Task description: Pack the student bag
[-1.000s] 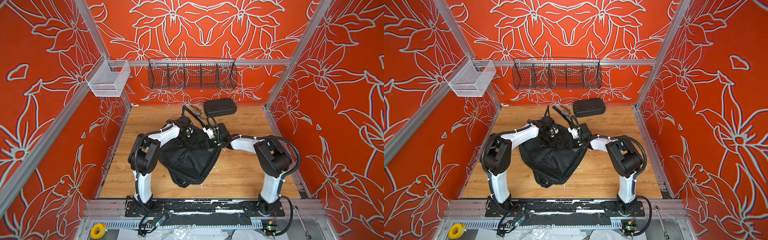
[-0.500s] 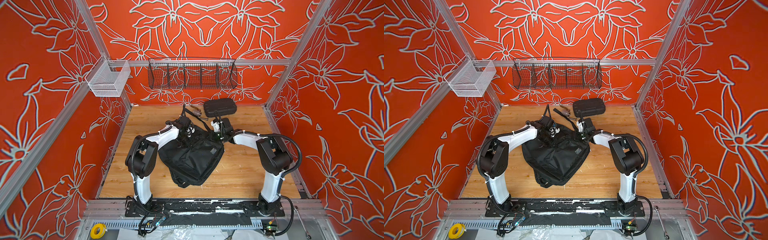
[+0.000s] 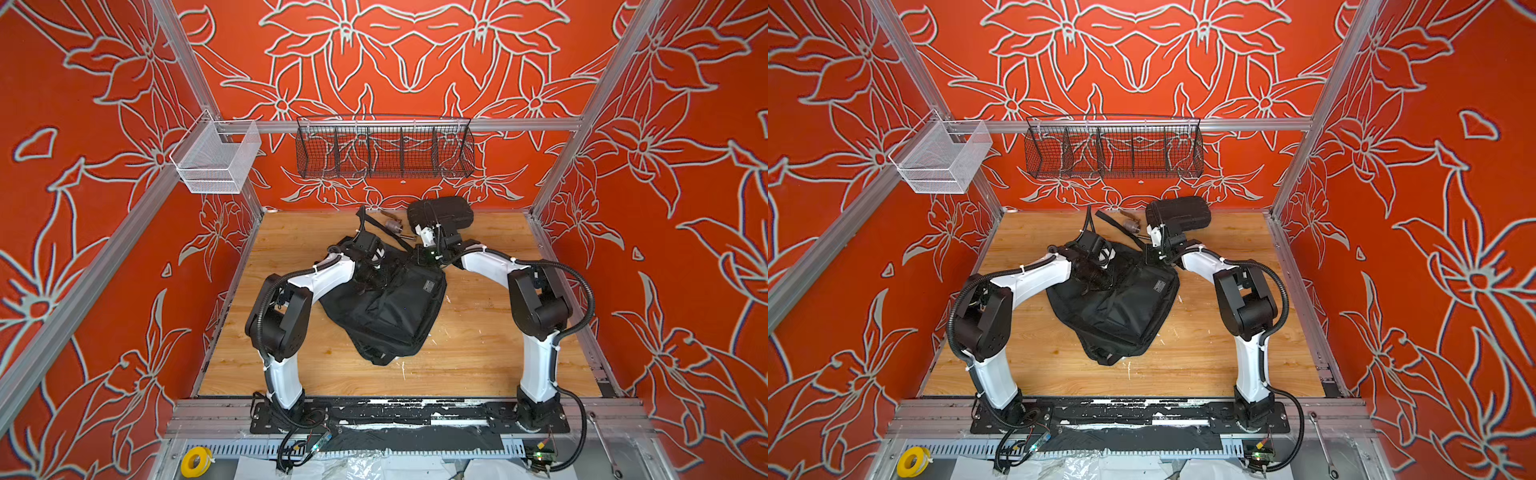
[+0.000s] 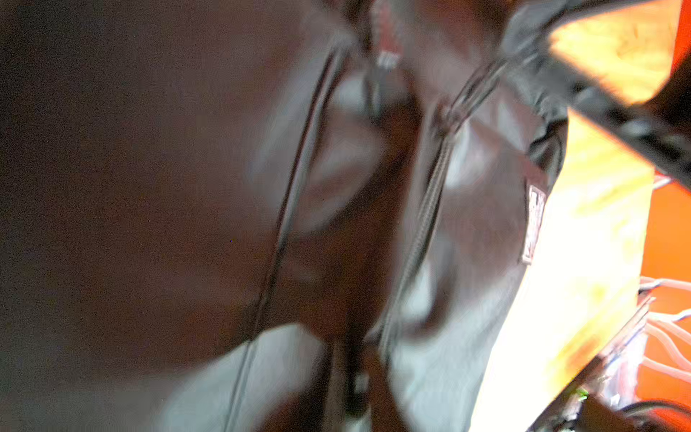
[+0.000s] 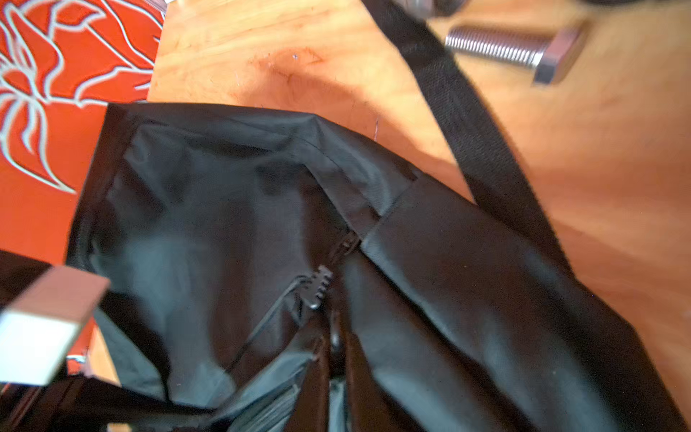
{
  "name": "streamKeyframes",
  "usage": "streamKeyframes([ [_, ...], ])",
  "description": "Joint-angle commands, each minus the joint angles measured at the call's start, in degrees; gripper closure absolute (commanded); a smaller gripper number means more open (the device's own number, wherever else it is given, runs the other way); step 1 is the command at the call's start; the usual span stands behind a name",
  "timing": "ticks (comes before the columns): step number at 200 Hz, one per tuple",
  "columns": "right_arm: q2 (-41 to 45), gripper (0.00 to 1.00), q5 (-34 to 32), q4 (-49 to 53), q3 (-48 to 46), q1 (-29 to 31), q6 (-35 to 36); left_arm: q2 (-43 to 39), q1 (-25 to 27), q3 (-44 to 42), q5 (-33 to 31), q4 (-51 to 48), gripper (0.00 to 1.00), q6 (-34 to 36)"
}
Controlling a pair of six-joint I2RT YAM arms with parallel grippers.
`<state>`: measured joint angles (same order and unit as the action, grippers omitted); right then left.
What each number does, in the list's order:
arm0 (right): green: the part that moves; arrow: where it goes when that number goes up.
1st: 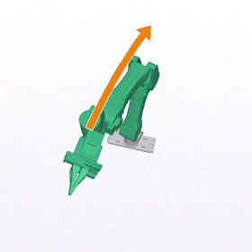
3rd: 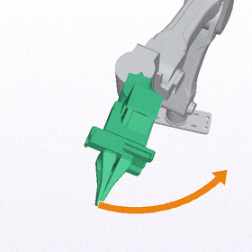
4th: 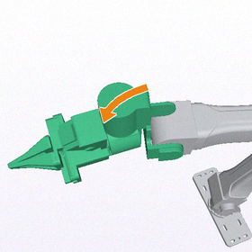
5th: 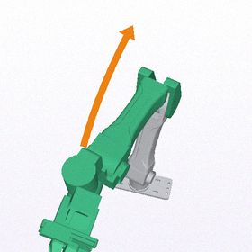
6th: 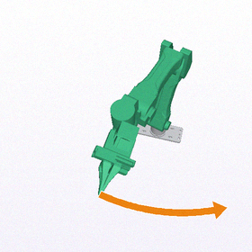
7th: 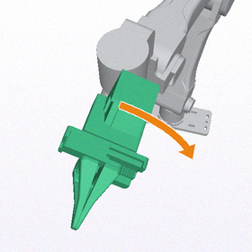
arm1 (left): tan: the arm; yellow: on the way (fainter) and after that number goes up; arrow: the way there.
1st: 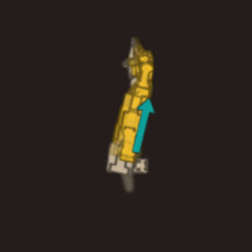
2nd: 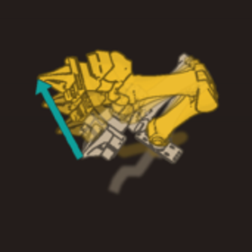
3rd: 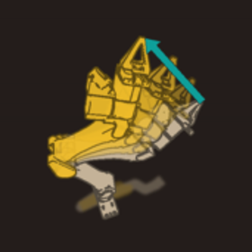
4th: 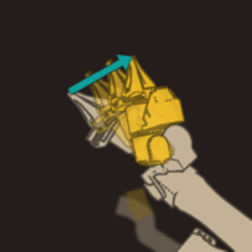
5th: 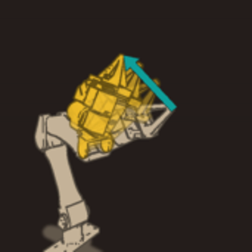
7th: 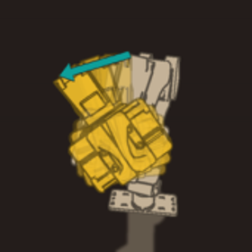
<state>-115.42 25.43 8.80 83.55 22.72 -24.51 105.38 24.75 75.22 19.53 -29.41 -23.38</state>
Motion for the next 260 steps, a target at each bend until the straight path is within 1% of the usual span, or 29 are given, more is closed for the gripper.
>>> streamKeyframes([
  [1,5.0,0.72,-5.8,1.3,0.6,-2.2,6.2,-2.9,3.4,-1.3,-3.9,-0.5,0.57,-4.3],
  [9,7.9,0.68,-8.1,0.9,-1.4,-2.2,7.7,-4.1,4.3,-1.6,-5.7,0.3,0.54,-4.0],
  [17,10.9,0.62,-10.0,0.6,-3.5,-2.2,9.2,-5.1,4.9,-1.8,-7.7,1.1,0.49,-3.9],
  [23,13.0,0.58,-11.2,0.5,-4.9,-2.3,10.2,-5.7,5.1,-1.8,-8.0,1.6,0.45,-3.6],
  [35,16.8,0.50,-14.0,1.5,-7.2,-2.3,12.1,-6.2,5.3,-1.2,-8.8,1.8,0.41,-3.2],
  [56,22.8,0.45,-18.7,2.9,-10.8,-2.3,14.4,-7.0,5.7,-0.6,-11.4,2.1,0.39,-1.2],
  [65,24.9,0.41,-20.4,2.7,-13.0,-2.5,14.5,-7.4,5.8,-0.2,-12.6,2.0,0.39,0.1],
  [74,26.4,0.38,-20.8,1.9,-14.9,-2.4,14.7,-7.3,5.8,0.7,-13.6,1.2,0.39,1.4],
  [81,26.9,0.37,-20.4,1.4,-16.0,-2.4,14.8,-6.9,6.0,1.8,-14.6,0.0,0.39,2.1],
  [90,26.9,0.38,-19.4,1.4,-16.3,-2.4,14.6,-6.5,6.4,2.9,-15.7,-1.5,0.40,3.2],
  [104,25.4,0.41,-16.0,1.0,-15.7,-2.4,13.6,-6.3,7.7,2.5,-17.2,-2.0,0.43,4.2],
  [119,22.8,0.53,-10.7,-1.3,-14.7,-2.3,12.2,-5.7,9.2,0.9,-17.7,-1.9,0.46,4.2],
  [127,21.0,0.57,-8.0,-2.7,-13.7,-2.3,10.8,-5.3,10.0,-0.1,-17.7,-1.7,0.48,4.0],
  [136,18.4,0.66,-4.9,-4.0,-12.1,-2.2,10.1,-5.2,10.8,-1.5,-17.9,-1.0,0.49,3.5],
  [153,13.2,0.72,-0.7,-4.0,-8.1,-1.4,9.3,-4.9,11.7,-3.8,-17.6,0.9,0.50,2.9],
  [174,8.5,0.76,2.2,-5.9,-5.1,0.7,10.2,-3.8,12.2,-5.2,-17.4,2.0,0.51,3.2],
  [188,5.9,0.76,4.6,-7.8,-3.3,1.8,10.1,-3.2,12.3,-6.3,-16.6,2.7,0.52,3.3],
  [199,3.9,0.76,4.8,-7.7,-1.3,2.5,10.0,-3.8,12.4,-8.0,-15.7,3.8,0.53,3.6],
  [217,-0.5,0.76,6.6,-7.0,2.4,3.2,9.5,-7.5,12.9,-12.4,-15.1,7.3,0.54,3.9],
  [234,-4.5,0.76,10.0,-6.9,5.5,3.9,9.5,-12.4,13.1,-16.5,-15.0,10.0,0.54,4.4],
  [250,-7.9,0.76,10.3,-3.8,8.7,4.9,9.8,-16.0,13.1,-18.3,-16.2,9.9,0.52,4.5],
  [260,-9.3,0.79,9.9,-0.7,10.5,5.2,10.0,-17.8,13.1,-18.9,-17.6,9.3,0.52,4.4],
])
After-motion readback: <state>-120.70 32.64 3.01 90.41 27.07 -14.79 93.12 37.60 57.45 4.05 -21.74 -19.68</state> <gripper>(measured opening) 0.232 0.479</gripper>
